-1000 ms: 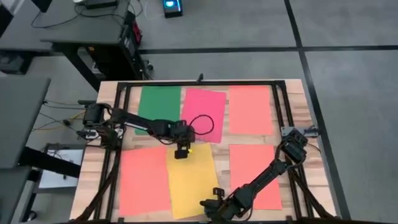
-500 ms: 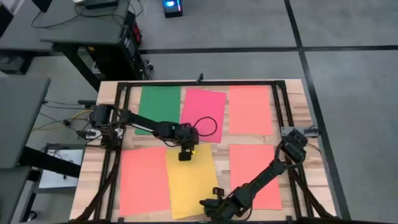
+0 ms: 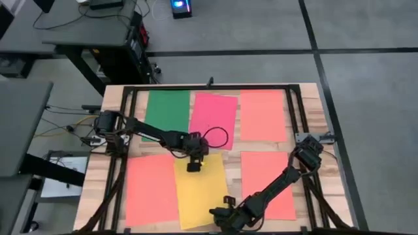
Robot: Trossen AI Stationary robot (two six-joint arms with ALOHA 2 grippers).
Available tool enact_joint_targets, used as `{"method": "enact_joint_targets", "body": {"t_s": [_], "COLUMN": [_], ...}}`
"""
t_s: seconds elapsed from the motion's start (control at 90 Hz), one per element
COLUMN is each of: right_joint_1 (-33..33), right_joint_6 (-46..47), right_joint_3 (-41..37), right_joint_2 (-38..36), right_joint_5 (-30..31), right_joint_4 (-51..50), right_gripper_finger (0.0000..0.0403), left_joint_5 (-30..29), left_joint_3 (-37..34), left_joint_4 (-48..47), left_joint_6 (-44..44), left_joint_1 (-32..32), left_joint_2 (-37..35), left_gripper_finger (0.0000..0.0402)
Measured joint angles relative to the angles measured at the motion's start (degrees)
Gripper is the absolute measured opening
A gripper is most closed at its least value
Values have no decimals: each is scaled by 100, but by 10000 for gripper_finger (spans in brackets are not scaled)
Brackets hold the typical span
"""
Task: Organize paper
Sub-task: Stack the yellow paper on top of the yellow paper
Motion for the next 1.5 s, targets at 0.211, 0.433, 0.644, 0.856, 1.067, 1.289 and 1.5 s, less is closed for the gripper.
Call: {"method": "enact_joint_targets", "body": {"t_s": [0.211,0.433,0.644,0.856,1.067,1.289,1.5], "right_joint_1": [0,11,61,107,82,48,-60], "right_joint_6": [28,10,-56,-252,-449,-831,-667], "right_joint_3": [0,-11,-24,-26,-26,-20,-9], "right_joint_2": [0,-28,-111,-184,-387,-834,-1205], "right_joint_5": [3,4,28,58,125,598,1424], "right_joint_4": [4,157,280,304,200,-262,-1603], "right_gripper_finger": [0,0,0,0,0,0,0], "left_joint_5": [-38,-60,-110,-711,-1263,-1460,-1456], "left_joint_3": [48,449,1023,1145,824,-264,-948], "left_joint_4": [-64,-205,-895,-1472,-2279,-2160,-1663], "left_joint_6": [-4,105,211,108,-749,-2392,-3608], "left_joint_1": [-2,-17,-21,-248,-926,-1834,-2522], "left_joint_2": [2,9,-80,-838,-1785,-2357,-2304], "left_gripper_finger": [0,0,0,0,0,0,0]}}
